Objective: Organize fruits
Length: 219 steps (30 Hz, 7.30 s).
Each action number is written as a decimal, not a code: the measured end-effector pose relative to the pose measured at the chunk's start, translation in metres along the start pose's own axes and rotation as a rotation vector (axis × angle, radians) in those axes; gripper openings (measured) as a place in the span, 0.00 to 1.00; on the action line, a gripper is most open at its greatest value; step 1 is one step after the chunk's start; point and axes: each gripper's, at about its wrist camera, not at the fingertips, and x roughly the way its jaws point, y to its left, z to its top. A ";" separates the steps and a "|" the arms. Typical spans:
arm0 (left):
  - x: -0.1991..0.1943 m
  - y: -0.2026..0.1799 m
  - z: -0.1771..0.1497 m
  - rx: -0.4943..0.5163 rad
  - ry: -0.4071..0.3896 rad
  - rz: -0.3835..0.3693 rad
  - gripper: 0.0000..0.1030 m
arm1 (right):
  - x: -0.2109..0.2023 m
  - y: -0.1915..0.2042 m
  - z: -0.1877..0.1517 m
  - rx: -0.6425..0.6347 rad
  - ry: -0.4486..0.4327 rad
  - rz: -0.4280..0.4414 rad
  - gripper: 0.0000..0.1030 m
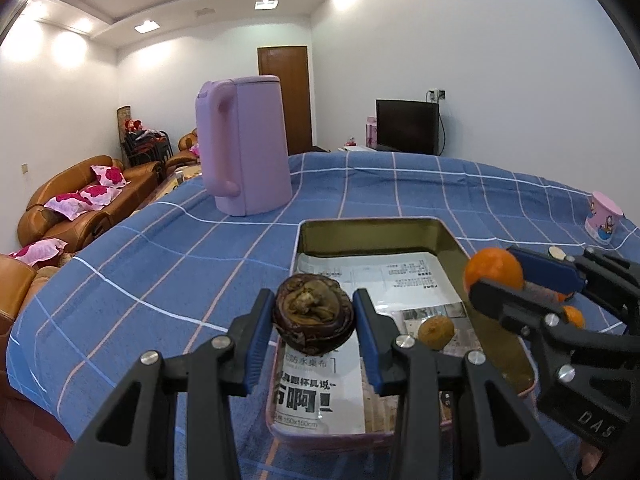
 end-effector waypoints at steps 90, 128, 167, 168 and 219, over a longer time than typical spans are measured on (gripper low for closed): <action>-0.004 -0.126 0.034 0.075 -0.054 -0.246 0.82 | -0.033 -0.100 -0.061 0.174 0.315 -0.149 0.36; 0.028 -0.159 0.017 0.211 0.157 -0.346 0.74 | -0.072 -0.136 -0.061 0.285 0.163 -0.303 0.36; 0.004 -0.148 0.016 0.160 0.030 -0.341 0.42 | -0.092 -0.121 -0.058 0.228 0.040 -0.289 0.36; 0.003 -0.147 0.016 0.160 0.024 -0.338 0.42 | -0.093 -0.120 -0.058 0.224 0.035 -0.289 0.36; 0.043 -0.168 0.030 0.444 0.201 -0.221 0.60 | -0.109 -0.127 -0.062 0.254 -0.042 -0.237 0.36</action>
